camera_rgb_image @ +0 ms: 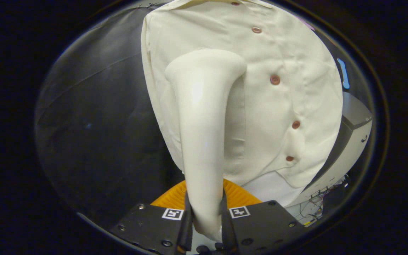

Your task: Iron the clothes twice with a garment steamer, once on the left side and once on the right side.

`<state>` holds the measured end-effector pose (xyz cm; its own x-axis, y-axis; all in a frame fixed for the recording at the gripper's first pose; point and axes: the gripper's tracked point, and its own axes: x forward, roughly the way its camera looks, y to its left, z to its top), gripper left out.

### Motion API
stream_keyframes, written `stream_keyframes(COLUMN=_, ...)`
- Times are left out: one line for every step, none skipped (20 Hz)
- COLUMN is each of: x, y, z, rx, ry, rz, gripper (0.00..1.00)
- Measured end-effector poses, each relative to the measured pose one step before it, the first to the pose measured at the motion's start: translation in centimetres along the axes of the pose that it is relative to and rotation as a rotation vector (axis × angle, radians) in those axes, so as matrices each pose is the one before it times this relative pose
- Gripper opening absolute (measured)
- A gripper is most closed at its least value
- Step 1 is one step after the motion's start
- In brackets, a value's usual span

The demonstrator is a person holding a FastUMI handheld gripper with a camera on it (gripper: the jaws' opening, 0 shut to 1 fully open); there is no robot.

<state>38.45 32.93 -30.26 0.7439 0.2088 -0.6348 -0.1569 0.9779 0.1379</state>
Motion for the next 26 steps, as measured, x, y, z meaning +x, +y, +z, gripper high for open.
stream_keyframes(x=0.053, y=-0.142, z=-1.005, rx=0.00509, ry=0.02177, rz=-0.00287, gripper=0.32)
stream_keyframes(x=0.184, y=-0.097, z=-0.772, rx=0.00585, ry=0.01452, rz=-0.00197, gripper=0.33)
stream_keyframes(x=0.156, y=-0.168, z=-0.89, rx=0.00186, ry=0.01742, rz=-0.00176, gripper=0.33)
stream_keyframes(x=0.206, y=-0.075, z=-0.616, rx=0.00082, ry=0.01433, rz=-0.0018, gripper=0.33)
stream_keyframes(x=0.049, y=-0.161, z=-0.91, rx=-0.00132, ry=0.0202, rz=-0.00004, gripper=0.33)
stream_keyframes(x=0.07, y=-0.132, z=-0.734, rx=0.00388, ry=0.0124, rz=-0.00014, gripper=0.33)
stream_keyframes(x=-0.046, y=0.026, z=-0.645, rx=0.00477, ry=0.01394, rz=0.00547, gripper=0.33)
stream_keyframes(x=-0.025, y=0.004, z=-0.535, rx=0.00392, ry=0.00816, rz=0.00091, gripper=0.32)
stream_keyframes(x=0.019, y=-0.035, z=-0.535, rx=0.00351, ry=0.01292, rz=-0.00093, gripper=0.32)
stream_keyframes(x=-0.083, y=-0.119, z=-0.475, rx=0.00732, ry=0.0072, rz=-0.0011, gripper=0.32)
stream_keyframes(x=-0.118, y=-0.067, z=-0.722, rx=0.01325, ry=0.01755, rz=0.00073, gripper=0.32)
stream_keyframes(x=-0.137, y=0.05, z=-0.709, rx=0.01526, ry=0.01804, rz=0.00389, gripper=0.32)
stream_keyframes(x=-0.335, y=-0.014, z=-0.754, rx=0.01091, ry=0.01805, rz=0.00296, gripper=0.32)
stream_keyframes(x=-0.256, y=-0.137, z=-0.259, rx=0.00034, ry=0.00368, rz=-0.00041, gripper=0.32)
stream_keyframes(x=-0.373, y=0.013, z=-0.383, rx=-0.00234, ry=0.00504, rz=-0.00013, gripper=0.32)
stream_keyframes(x=-0.537, y=0.063, z=-0.133, rx=-0.00245, ry=-0.00028, rz=-0.00009, gripper=0.32)
stream_keyframes(x=-0.672, y=0.018, z=-0.295, rx=-0.0068, ry=-0.00371, rz=0.0019, gripper=0.32)
stream_keyframes(x=-0.768, y=0.098, z=0.004, rx=-0.00332, ry=-0.00785, rz=0.00329, gripper=0.32)
stream_keyframes(x=-0.774, y=0.154, z=0.011, rx=0.00398, ry=-0.00814, rz=0.00514, gripper=0.32)
stream_keyframes(x=-0.796, y=0.114, z=0.222, rx=0.01168, ry=-0.01101, rz=0.00331, gripper=0.31)
stream_keyframes(x=-0.989, y=0.116, z=0.402, rx=0.0093, ry=-0.01615, rz=0.00092, gripper=0.32)
stream_keyframes(x=-1.102, y=-0.014, z=0.701, rx=0.00526, ry=-0.01811, rz=-0.00233, gripper=0.32)
stream_keyframes(x=-1.16, y=-0.025, z=0.856, rx=0.00398, ry=-0.02059, rz=-0.00263, gripper=0.32)
stream_keyframes(x=-1.364, y=-0.093, z=1.348, rx=-0.00116, ry=-0.02921, rz=-0.00312, gripper=0.31)
stream_keyframes(x=-1.454, y=-0.007, z=1.534, rx=-0.00502, ry=-0.03681, rz=-0.00413, gripper=0.32)
stream_keyframes(x=-1.45, y=-0.169, z=1.661, rx=-0.00856, ry=-0.03428, rz=-0.00503, gripper=0.31)
